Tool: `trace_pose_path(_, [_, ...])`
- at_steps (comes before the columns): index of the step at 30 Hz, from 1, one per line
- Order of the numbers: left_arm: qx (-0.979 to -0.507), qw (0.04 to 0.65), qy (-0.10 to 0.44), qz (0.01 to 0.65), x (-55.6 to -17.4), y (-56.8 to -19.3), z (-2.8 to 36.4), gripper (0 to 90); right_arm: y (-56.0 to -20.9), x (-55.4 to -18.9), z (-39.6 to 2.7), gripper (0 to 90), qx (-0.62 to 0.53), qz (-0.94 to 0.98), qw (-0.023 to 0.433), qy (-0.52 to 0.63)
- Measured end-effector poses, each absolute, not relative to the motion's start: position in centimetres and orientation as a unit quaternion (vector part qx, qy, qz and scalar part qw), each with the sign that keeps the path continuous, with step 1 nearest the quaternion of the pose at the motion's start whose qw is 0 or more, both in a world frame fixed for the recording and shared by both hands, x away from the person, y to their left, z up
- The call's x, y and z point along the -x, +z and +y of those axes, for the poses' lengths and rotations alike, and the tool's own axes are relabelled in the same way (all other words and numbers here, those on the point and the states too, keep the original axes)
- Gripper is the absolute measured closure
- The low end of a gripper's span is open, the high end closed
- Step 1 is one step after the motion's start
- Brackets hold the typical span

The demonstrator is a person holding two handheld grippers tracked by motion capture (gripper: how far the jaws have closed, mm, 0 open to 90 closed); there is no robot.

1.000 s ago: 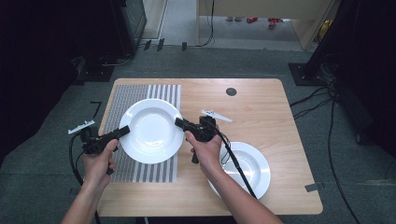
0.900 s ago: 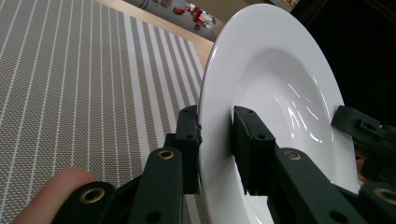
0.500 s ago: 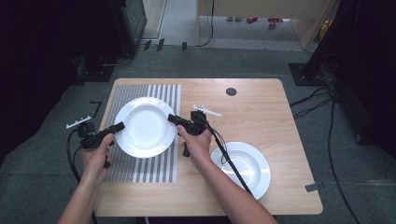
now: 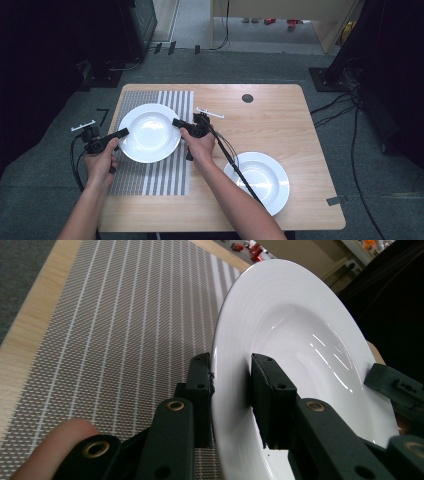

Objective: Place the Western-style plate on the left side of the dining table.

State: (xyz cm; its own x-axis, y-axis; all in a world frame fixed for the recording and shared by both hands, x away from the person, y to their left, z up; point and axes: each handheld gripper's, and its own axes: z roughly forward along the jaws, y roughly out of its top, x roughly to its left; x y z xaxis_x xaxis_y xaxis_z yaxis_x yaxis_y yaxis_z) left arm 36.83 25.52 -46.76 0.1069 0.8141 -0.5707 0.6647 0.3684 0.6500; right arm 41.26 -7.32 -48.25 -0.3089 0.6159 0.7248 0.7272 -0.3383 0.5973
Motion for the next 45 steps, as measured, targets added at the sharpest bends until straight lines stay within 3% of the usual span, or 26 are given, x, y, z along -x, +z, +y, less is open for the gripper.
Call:
trace_pose_path(20, [-0.528, 0.462, 0.079, 0.709, -39.8, -49.1, 26.4, 71.8, -51.4, -44.2, -4.8, 77.0, 0.631, -0.556, 0.055, -0.538])
trace_pose_path(45, [-0.545, 0.433, 0.085, 0.713, -41.1, -50.3, 25.6, 70.1, -52.4, -45.5, -4.7, 76.4, 0.635, -0.562, 0.026, -0.529])
